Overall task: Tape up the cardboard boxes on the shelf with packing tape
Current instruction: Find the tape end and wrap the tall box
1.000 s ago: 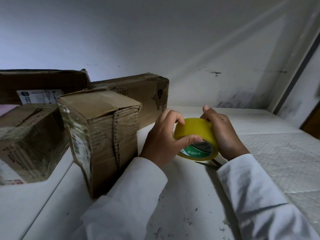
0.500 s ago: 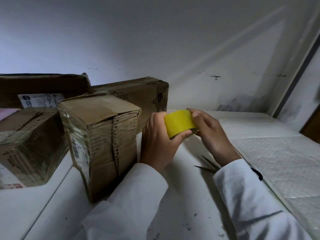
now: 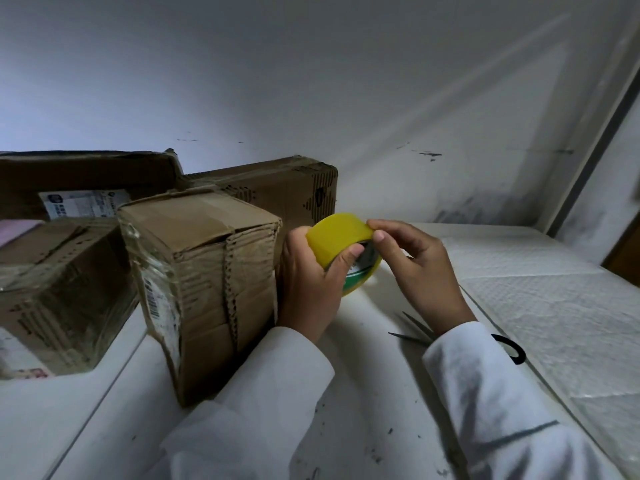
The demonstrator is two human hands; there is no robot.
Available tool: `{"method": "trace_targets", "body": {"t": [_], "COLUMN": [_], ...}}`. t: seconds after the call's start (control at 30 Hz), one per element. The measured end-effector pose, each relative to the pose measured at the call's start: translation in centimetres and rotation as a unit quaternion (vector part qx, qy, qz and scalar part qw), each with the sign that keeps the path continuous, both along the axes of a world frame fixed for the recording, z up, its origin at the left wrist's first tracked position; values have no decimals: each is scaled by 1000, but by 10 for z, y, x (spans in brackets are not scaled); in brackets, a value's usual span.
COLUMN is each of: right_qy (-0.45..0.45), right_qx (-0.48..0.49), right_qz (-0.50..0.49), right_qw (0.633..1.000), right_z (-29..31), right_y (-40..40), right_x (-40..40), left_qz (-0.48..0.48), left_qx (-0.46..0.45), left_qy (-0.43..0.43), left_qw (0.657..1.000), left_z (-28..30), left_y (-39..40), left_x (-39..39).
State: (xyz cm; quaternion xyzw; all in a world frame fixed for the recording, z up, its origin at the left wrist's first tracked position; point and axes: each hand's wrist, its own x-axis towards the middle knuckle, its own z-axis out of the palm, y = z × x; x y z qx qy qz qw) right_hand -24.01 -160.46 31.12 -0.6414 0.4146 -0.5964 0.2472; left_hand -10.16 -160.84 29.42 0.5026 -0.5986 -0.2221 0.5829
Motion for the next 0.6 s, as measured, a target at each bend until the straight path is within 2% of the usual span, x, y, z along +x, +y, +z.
{"method": "trace_targets", "body": {"t": [0.2, 0.4, 0.53, 0.6], "right_qy": [23, 107, 133, 134], "right_qx": [22, -80, -95, -79], "right_qz": [-9, -104, -91, -70], "right_qw": [999, 985, 982, 985], "right_z": [-4, -6, -8, -8], "right_y": [-4, -5, -8, -7], "right_x": [-3, -8, -11, -8], "left_qz": [-29, -79, -150, -168], "left_qx": [8, 30, 145, 181], "left_qy": [40, 40, 161, 154], "left_qw": [999, 996, 965, 957], "left_z": [-2, 4, 18, 18], "left_y": [-2, 2, 3, 0], "left_x": [0, 0, 3, 3]}}
